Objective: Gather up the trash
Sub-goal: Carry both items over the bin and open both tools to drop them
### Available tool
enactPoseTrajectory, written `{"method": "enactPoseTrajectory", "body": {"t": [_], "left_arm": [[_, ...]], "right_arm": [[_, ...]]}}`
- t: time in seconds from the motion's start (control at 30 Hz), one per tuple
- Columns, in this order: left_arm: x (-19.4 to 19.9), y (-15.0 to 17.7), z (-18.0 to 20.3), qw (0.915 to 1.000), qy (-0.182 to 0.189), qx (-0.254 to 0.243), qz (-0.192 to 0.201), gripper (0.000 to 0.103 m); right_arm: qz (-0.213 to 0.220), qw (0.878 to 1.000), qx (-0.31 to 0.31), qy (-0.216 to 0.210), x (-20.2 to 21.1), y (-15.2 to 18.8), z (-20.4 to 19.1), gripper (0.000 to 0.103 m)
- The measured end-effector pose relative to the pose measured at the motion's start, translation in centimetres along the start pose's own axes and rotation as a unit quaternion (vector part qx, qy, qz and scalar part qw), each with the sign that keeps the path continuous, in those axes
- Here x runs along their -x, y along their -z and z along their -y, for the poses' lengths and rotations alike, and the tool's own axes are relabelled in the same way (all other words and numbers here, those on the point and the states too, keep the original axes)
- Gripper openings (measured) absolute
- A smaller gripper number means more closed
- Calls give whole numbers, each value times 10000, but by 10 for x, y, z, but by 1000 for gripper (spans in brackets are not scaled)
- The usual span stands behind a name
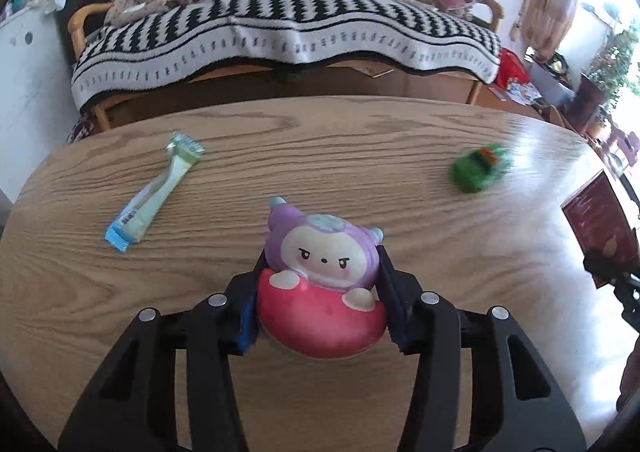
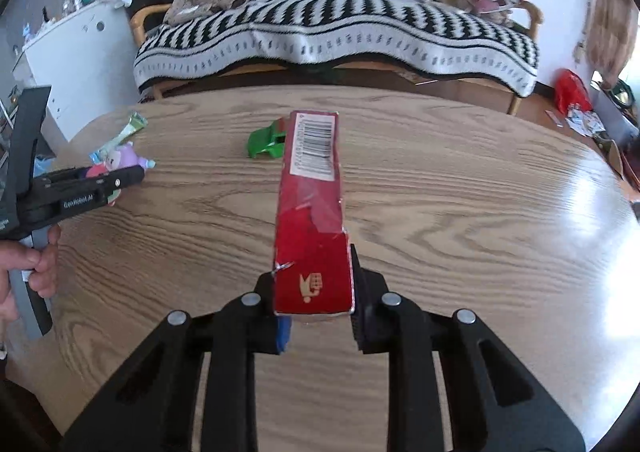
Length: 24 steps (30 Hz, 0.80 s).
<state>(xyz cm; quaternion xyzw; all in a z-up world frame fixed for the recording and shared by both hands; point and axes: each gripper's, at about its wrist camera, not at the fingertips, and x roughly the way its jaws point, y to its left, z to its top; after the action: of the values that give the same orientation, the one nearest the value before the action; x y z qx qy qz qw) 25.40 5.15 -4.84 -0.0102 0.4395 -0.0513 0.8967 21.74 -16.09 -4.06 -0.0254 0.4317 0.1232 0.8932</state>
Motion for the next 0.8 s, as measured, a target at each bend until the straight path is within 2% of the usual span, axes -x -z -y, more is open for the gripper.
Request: {"method": "enactPoseTrajectory", "body": {"t": [0.13, 0.23, 0.43, 0.57, 0.67, 0.7, 0.73, 0.8], "left_arm": [[21, 3, 42, 9995, 222, -227, 90, 49], [37, 6, 87, 9975, 486, -475, 174, 49], [75, 25, 205, 9852, 1303, -1065, 325, 49], [107, 57, 297, 9652, 1953, -1701, 369, 49], [128, 93, 366, 9441, 2396, -2242, 321, 49], [134, 103, 383, 9380, 2502, -2380, 304, 49], [141, 122, 410, 9278, 2668, -2593, 272, 49], [148, 147, 445, 9151, 2865, -2832, 190, 49]], "right_arm": [[188, 9991, -251, 294, 43, 15, 34, 23], [280, 9967, -532, 545, 82, 33, 72, 23], [444, 9825, -1255, 1303, 173, 97, 165, 23], [436, 9641, -1886, 1819, 230, 154, 229, 23], [415, 9451, -2488, 2079, 269, 201, 274, 23], [372, 9345, -2740, 2243, 285, 224, 293, 23], [337, 9274, -2888, 2353, 295, 239, 305, 23], [288, 9147, -3166, 2496, 312, 269, 327, 23]]}}
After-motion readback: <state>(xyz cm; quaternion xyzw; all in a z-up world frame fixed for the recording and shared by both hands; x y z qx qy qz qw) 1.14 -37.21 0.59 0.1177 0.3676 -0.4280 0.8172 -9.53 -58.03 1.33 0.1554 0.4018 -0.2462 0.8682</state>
